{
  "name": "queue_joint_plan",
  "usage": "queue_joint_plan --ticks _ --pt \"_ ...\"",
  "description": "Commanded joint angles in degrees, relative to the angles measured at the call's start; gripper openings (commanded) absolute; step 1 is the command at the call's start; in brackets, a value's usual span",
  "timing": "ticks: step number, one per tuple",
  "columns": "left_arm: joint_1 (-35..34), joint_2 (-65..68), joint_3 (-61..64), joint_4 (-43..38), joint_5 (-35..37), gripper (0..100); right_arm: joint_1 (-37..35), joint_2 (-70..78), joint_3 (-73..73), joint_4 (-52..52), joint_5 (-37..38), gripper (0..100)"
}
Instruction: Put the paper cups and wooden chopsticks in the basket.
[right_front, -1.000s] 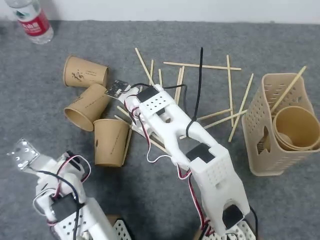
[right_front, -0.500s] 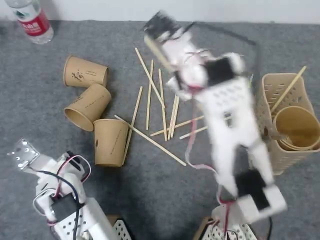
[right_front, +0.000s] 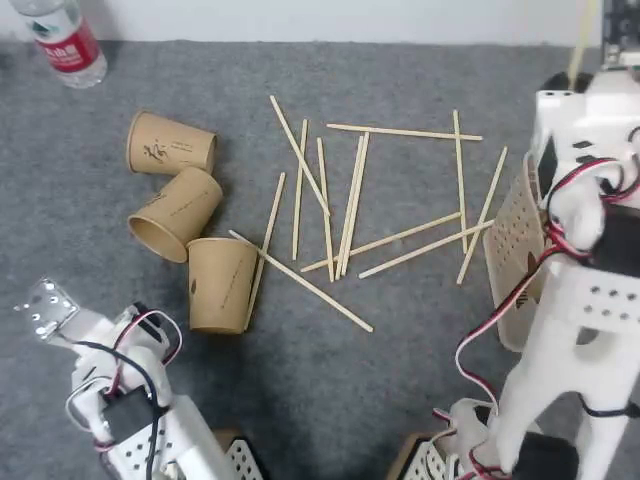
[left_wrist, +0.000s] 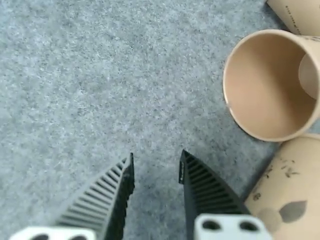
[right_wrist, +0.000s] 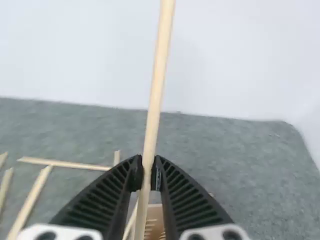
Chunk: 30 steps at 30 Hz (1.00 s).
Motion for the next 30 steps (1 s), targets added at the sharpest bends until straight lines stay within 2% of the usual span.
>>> queue_joint_plan --ticks 1,8,20,25,27,30 --pt "-0.35 0.44 -0.13 0.18 -0.79 14 2.07 -5.67 14.15 -14.64 -0.88 0.7" --pt "-0.35 0.44 -0.13 0.18 -0.79 14 0.75 -15.69 36.4 -31.6 -0.79 0.7" --pt "-0.26 0.44 -0.13 0.18 -0.79 14 1.27 -19.12 47.47 -39.87 2.81 0.7" --pt "-0.26 0.44 -0.13 0.18 -0.79 14 4.62 -19.21 53.63 -44.88 2.37 1.2" --pt "-0.26 0.44 -0.13 0.18 -0.79 14 6.73 -19.56 56.7 -46.99 2.29 5.8" --pt "-0.26 0.44 -0.13 0.18 -0.79 14 8.84 -19.65 59.78 -48.92 2.29 20.3"
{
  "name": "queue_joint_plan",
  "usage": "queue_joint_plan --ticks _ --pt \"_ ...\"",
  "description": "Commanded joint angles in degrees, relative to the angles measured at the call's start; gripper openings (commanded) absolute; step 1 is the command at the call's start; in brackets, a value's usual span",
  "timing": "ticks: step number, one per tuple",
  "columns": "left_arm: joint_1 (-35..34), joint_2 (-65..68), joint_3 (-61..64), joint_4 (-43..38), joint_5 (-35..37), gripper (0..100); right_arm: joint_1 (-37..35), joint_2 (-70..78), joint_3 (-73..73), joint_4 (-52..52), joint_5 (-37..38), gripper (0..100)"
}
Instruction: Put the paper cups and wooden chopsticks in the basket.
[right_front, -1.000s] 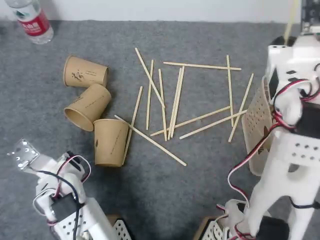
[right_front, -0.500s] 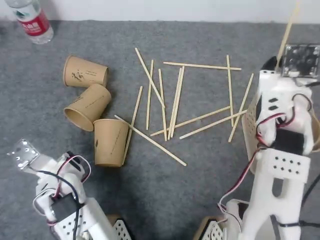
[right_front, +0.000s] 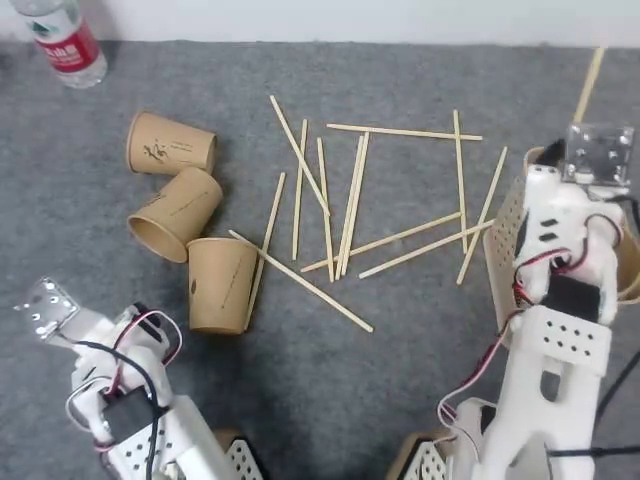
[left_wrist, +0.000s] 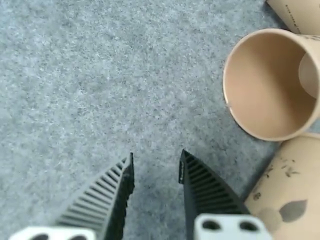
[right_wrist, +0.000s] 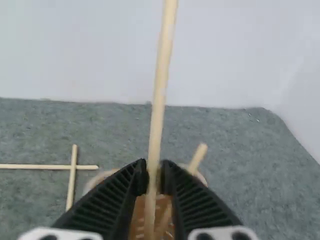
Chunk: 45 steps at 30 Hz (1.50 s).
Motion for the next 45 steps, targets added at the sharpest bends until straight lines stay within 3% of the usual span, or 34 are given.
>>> queue_joint_plan --ticks 1,12,20,35,40,45 --pt "-0.26 0.44 -0.13 0.18 -0.53 14 2.33 -1.89 1.14 -2.86 0.53 24.3" --pt "-0.26 0.44 -0.13 0.18 -0.53 14 2.59 -4.0 -1.93 -0.31 -0.26 23.5" --pt "-0.26 0.44 -0.13 0.18 -0.53 14 5.67 -9.01 -30.51 28.26 -4.92 23.6" --pt "-0.35 0.44 -0.04 0.18 -0.53 14 6.99 28.18 -77.27 82.24 13.36 23.4" --pt "-0.35 0.44 -0.04 0.18 -0.53 14 14.2 32.13 -79.82 84.44 15.65 23.4" --pt "-0.35 0.44 -0.04 0.18 -0.53 14 15.96 30.11 -71.56 84.53 21.19 23.4"
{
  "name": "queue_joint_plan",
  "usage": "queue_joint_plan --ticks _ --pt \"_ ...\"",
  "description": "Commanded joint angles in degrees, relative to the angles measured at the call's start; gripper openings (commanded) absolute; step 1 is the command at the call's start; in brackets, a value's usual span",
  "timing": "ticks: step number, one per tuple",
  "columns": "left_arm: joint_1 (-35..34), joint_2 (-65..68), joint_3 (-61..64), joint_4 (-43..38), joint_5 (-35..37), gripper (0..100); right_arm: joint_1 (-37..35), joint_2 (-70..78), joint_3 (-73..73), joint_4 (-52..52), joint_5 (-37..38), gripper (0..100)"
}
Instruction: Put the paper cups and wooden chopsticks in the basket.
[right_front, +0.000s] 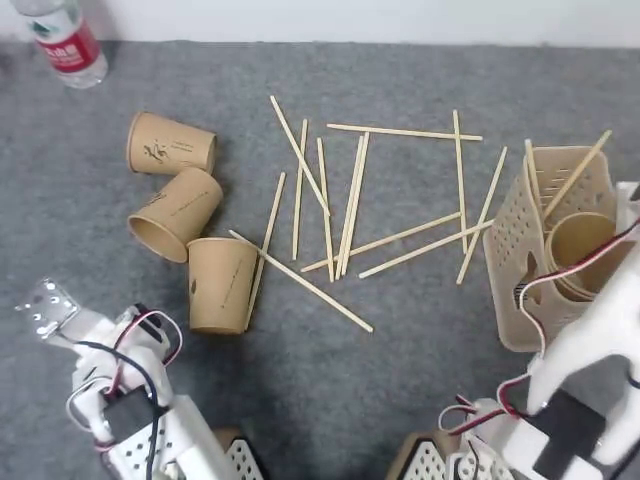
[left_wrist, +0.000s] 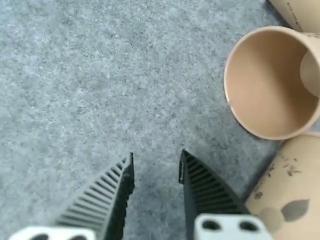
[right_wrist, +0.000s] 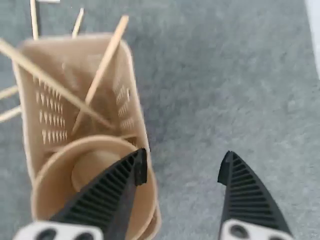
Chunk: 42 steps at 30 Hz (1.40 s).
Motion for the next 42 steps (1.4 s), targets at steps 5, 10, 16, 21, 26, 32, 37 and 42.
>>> queue_joint_plan --ticks 5,10,16,21,26,32,37,42 --pt "-0.26 0.44 -0.31 0.18 -0.53 14 -0.66 -5.58 12.22 2.15 6.15 23.4" --pt "-0.26 0.44 -0.31 0.18 -0.53 14 -1.63 -7.43 19.08 -0.04 7.47 23.4" --pt "-0.26 0.44 -0.31 0.18 -0.53 13 -0.57 -7.34 31.91 -16.48 7.56 23.3" --pt "-0.26 0.44 -0.31 0.18 -0.53 13 -0.31 -7.34 39.12 -29.41 7.56 3.0" --pt "-0.26 0.44 -0.31 0.18 -0.53 13 0.4 -7.34 39.21 -37.32 6.77 0.2" --pt "-0.26 0.44 -0.31 0.18 -0.53 13 0.75 -7.34 39.21 -42.07 3.25 0.7" --pt "-0.26 0.44 -0.31 0.26 -0.53 13 2.07 -7.34 39.12 -43.74 3.25 0.7" --pt "-0.26 0.44 -0.31 0.26 -0.53 13 5.49 -5.23 39.12 -46.73 3.6 0.7"
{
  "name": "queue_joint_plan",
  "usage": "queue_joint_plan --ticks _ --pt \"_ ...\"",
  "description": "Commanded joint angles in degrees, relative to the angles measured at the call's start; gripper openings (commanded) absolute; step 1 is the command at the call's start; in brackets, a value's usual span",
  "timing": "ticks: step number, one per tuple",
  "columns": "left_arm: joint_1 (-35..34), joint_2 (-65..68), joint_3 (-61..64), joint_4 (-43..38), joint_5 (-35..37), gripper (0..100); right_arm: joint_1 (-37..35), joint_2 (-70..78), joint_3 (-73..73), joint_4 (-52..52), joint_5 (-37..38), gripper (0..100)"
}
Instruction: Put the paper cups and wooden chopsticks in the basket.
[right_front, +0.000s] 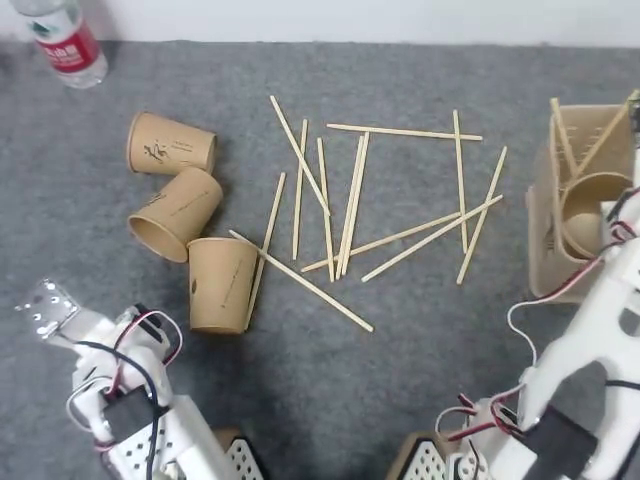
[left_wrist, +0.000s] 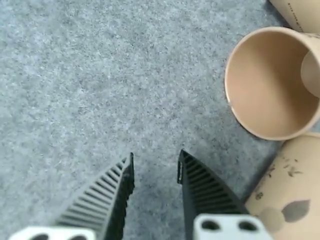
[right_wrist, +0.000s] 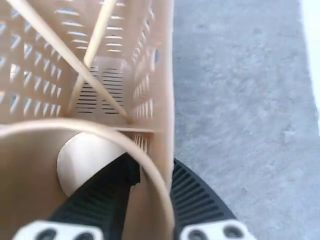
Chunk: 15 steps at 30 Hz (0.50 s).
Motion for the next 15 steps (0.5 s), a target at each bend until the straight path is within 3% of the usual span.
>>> queue_joint_plan --ticks 1,6,12,15 --pt "-0.26 0.44 -0.31 0.26 -0.53 13 2.59 1.8 -0.53 -3.3 0.44 0.7" --pt "-0.26 0.44 -0.31 0.26 -0.53 13 2.95 10.51 -2.99 -3.47 2.64 2.6" --pt "-0.26 0.44 -0.31 0.26 -0.53 13 3.65 10.95 -8.97 0.4 -3.69 24.7" --pt "-0.26 0.44 -0.31 0.26 -0.53 13 1.45 7.69 -12.66 4.09 -3.08 27.5"
